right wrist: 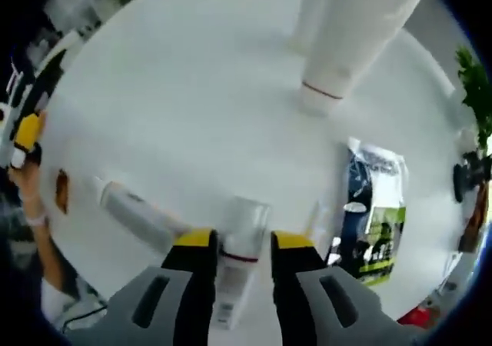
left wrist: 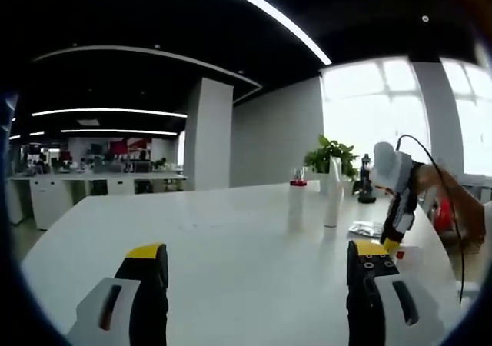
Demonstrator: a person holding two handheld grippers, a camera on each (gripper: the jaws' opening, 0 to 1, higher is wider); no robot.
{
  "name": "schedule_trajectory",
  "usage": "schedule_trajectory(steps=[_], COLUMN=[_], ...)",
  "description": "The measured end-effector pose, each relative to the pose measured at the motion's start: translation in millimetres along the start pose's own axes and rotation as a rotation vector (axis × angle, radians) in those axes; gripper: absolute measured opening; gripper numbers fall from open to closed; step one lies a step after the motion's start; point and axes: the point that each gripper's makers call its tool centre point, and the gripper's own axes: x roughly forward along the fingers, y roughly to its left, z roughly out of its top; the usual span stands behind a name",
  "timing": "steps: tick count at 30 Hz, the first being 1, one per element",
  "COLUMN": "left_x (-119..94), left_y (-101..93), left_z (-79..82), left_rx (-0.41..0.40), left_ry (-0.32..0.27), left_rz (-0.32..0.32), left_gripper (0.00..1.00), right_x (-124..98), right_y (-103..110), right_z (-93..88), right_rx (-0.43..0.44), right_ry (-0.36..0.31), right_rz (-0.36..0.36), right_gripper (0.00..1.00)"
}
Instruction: Arrange the skincare products in the storage area until every visible bottle or jar stands upright without overlapping.
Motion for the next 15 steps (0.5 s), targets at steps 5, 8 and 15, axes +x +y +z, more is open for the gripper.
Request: schedule_trajectory(steps=[5,8,15], left_x=[3.3,4.0,5.4], left_y=[5.3,6.5,7.7], left_z=[1.8,3.3,4.4], left_rx=[0.001,0.001,0.003], left_ry=[0.002,0.001,0.003], left_rz=[0.002,0.000,-0.002], left_gripper=[0.99,0.99,0.99], right_x=[-0.2,-0.7,-2.0], right_y=[-2.7,-4.9,-1.4], right_z=[9.5,13.1,11.7], right_rx=[-0.004,0.000,-0.055], right_ry=[0.041,0.070,0.073], right_rz=[0.005,0.009,0.004], right_gripper=[0.23,0.21,0.18])
